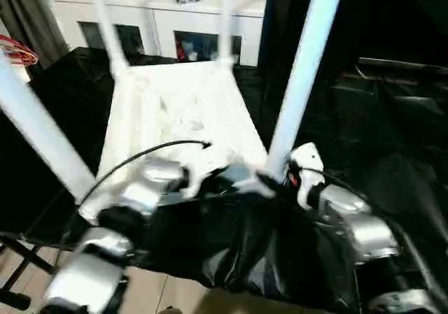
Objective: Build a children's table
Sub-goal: Rotate leg to tighten
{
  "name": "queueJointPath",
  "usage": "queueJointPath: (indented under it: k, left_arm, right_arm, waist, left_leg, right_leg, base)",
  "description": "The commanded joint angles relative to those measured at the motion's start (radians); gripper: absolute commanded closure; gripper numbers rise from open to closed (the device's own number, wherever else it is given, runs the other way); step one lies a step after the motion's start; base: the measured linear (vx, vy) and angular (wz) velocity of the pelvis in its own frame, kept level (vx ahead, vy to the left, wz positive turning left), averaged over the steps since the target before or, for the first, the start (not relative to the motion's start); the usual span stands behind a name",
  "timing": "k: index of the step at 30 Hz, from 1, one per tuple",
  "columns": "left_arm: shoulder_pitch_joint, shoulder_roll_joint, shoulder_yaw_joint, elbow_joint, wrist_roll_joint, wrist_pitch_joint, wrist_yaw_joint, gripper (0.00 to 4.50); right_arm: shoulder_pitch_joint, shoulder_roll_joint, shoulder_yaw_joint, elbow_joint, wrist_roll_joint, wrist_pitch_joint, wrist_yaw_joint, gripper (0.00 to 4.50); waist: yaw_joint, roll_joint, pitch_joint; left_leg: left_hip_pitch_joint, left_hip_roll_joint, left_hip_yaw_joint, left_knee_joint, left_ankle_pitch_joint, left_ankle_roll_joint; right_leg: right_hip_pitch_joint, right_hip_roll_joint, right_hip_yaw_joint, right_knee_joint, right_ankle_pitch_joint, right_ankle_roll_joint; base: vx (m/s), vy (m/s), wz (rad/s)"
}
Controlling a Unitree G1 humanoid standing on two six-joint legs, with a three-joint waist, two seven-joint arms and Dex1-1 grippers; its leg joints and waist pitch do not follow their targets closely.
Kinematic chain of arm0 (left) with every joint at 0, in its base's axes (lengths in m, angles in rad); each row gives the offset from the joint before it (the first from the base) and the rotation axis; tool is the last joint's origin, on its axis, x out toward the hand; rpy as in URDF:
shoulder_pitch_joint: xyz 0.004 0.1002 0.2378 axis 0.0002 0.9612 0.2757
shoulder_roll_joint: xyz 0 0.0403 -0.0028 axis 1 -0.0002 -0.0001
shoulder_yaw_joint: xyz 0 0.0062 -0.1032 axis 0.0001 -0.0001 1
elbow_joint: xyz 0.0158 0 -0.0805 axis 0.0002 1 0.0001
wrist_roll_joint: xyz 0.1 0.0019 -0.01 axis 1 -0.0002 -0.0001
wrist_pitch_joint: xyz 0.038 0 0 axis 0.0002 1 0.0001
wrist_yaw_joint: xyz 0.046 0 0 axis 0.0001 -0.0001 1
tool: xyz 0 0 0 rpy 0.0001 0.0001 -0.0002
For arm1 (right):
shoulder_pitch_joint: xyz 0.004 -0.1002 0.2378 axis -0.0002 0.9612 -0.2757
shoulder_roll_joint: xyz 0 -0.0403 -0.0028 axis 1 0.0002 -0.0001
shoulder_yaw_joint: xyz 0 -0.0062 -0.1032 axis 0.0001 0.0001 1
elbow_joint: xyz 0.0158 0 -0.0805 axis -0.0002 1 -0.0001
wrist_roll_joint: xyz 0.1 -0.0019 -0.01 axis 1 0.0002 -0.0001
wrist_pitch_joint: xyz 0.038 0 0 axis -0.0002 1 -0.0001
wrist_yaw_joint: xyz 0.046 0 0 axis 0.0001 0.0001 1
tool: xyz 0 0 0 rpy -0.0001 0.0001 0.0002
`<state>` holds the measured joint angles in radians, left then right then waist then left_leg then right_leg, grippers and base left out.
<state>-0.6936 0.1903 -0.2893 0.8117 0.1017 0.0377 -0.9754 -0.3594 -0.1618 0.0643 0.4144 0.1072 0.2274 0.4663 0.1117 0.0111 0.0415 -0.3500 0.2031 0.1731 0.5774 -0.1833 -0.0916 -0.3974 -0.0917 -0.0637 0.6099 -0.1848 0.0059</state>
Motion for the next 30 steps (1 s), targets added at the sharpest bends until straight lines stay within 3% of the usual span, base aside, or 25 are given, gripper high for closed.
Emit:
queueJointPath:
  k: [1,5,6,9,13,15,18,22,24,26,30]
  left_arm:
    - [-0.002,-0.088,-0.004,0.035,-0.012,0.018,0.103,4.5]
    - [-0.013,-0.134,-0.025,0.042,0.004,0.015,0.119,4.5]
    - [-0.01,-0.133,-0.029,0.039,0.006,0.013,0.105,4.5]
    - [0.009,-0.112,-0.035,0.017,0.004,-0.007,0.049,4.5]
    - [0.027,-0.079,-0.032,-0.013,-0.019,-0.045,-0.03,4.5]
    - [0.05,-0.041,-0.033,-0.063,-0.051,-0.059,-0.122,4.5]
    - [0.064,-0.004,-0.039,-0.108,-0.072,-0.059,-0.209,4.5]
    - [0.079,0.067,-0.051,-0.162,-0.093,-0.077,-0.351,4.5]
    - [0.083,0.089,-0.054,-0.173,-0.103,-0.082,-0.397,4.5]
    - [0.085,0.096,-0.054,-0.178,-0.105,-0.08,-0.409,4.5]
    - [0.092,0.127,-0.057,-0.19,-0.109,-0.085,-0.465,4.5]
  right_arm:
    - [-0.009,0.079,0.044,0.051,-0.013,0.012,-0.076,1.76]
    - [-0.022,0.133,0.079,0.07,-0.037,-0.038,-0.089,1.76]
    - [-0.019,0.132,0.075,0.064,-0.027,-0.046,-0.071,1.2]
    - [0.004,0.111,0.057,0.012,0.023,-0.028,0.018,0.94]
    - [0.019,0.038,0.091,-0.027,0.008,-0.032,0.121,0.58]
    - [0.038,-0.042,0.121,-0.063,0.012,-0.051,0.239,0.58]
    - [0.056,-0.108,0.14,-0.105,0.04,-0.041,0.361,0.58]
    - [0.077,-0.206,0.143,-0.163,0.091,-0.022,0.56,0.58]
    - [0.076,-0.234,0.146,-0.172,0.101,-0.021,0.613,0.58]
    - [0.075,-0.244,0.148,-0.175,0.105,-0.02,0.633,0.58]
    - [0.08,-0.309,0.186,-0.202,0.123,0.0,0.745,0.94]
  waist:
    - [-0.001,-0.013,-0.041]
    - [-0.001,-0.008,-0.043]
    - [0.0,-0.005,-0.045]
    - [0.001,-0.007,-0.046]
    - [0.007,-0.005,-0.052]
    - [0.008,-0.006,-0.056]
    - [0.014,-0.006,-0.059]
    - [0.032,0.0,-0.064]
    - [0.033,0.001,-0.066]
    - [0.033,0.001,-0.064]
    - [0.036,0.0,-0.06]
  left_leg:
    - [0.005,0.016,-0.01,-0.082,-0.335,-0.009]
    - [0.003,0.014,-0.012,-0.084,-0.34,0.004]
    - [-0.001,0.015,-0.013,-0.086,-0.332,0.01]
    - [-0.004,0.015,-0.011,-0.086,-0.326,0.023]
    - [-0.009,0.018,-0.009,-0.084,-0.278,0.037]
    - [-0.012,0.019,-0.006,-0.078,-0.226,0.051]
    - [-0.011,0.02,-0.002,-0.071,-0.179,0.075]
    - [-0.012,0.028,-0.001,-0.065,-0.146,0.097]
    - [-0.009,0.029,0.0,-0.06,-0.131,0.101]
    - [-0.01,0.028,0.001,-0.059,-0.133,0.103]
    - [-0.008,0.029,0.002,-0.063,-0.175,0.089]
  right_leg:
    - [0.026,-0.058,0.036,-0.114,-0.536,-0.102]
    - [0.027,-0.058,0.036,-0.12,-0.537,-0.084]
    - [0.031,-0.058,0.037,-0.116,-0.518,-0.087]
    - [0.034,-0.056,0.037,-0.115,-0.481,-0.095]
    - [0.042,-0.055,0.039,-0.104,-0.381,-0.122]
    - [0.047,-0.055,0.039,-0.092,-0.28,-0.152]
    - [0.051,-0.054,0.039,-0.083,-0.201,-0.184]
    - [0.05,-0.049,0.036,-0.066,-0.099,-0.218]
    - [0.047,-0.048,0.036,-0.058,-0.037,-0.244]
    - [0.047,-0.047,0.034,-0.055,-0.016,-0.261]
    - [0.048,-0.052,0.035,-0.064,-0.095,-0.251]
  base:
    - [0.0,0.0,0.0]
    - [0.0,0.0,0.0]
    - [0.0,0.0,0.0]
    - [0.0,0.0,0.0]
    - [0.0,0.0,0.0]
    - [0.0,0.0,0.0]
    - [0.0,0.0,0.0]
    - [0.0,0.0,0.0]
    - [0.0,0.0,0.0]
    - [0.0,0.0,0.0]
    - [0.0,0.0,0.0]
